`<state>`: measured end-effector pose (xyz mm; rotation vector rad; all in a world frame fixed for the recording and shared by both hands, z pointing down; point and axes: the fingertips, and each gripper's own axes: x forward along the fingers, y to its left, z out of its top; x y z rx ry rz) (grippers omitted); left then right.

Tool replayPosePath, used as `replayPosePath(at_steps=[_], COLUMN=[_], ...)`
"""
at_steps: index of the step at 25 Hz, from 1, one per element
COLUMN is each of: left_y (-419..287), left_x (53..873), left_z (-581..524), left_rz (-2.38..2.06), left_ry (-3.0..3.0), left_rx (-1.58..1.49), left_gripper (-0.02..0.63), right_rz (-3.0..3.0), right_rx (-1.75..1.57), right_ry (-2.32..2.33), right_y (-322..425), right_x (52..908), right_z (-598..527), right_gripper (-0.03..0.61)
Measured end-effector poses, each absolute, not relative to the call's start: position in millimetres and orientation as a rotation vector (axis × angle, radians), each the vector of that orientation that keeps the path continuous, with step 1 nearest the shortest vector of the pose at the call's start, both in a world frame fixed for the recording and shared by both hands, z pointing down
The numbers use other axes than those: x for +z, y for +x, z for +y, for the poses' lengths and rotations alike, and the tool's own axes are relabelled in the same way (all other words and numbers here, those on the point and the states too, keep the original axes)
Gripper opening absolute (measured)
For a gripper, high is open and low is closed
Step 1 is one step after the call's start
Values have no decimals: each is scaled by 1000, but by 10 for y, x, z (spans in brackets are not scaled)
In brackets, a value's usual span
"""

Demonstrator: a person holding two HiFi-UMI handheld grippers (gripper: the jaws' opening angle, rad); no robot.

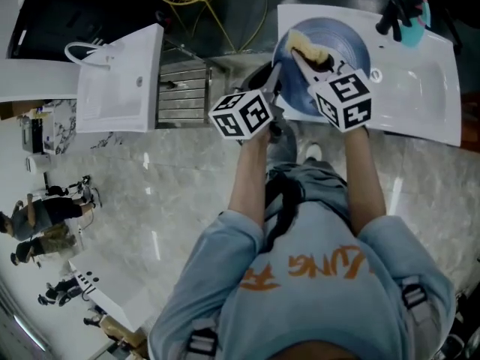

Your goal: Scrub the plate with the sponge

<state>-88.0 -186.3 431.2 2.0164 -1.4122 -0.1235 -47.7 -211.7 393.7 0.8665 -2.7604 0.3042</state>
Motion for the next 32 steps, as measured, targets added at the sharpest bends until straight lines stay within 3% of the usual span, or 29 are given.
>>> replayPosePath(at_steps=[7,17,32], left_y=[-1078,-1168,-1005], left_x=[4279,4236,4252], left_z=[-1776,-1753,-1894], left_rz=[-1448,-1446,-1388], left_ry=[1994,1994,2026], left_rx=[-171,-215,-191], left_gripper=[46,46,48], right_rz=[-2717,-2636,-2409], right_rx=[284,304,452], right_ry=[680,812,1249], right_y=[-861,-656,502], right_x=[4114,4186,4438], right_z=[-1890,-2141,-2587], right_gripper=[32,35,34])
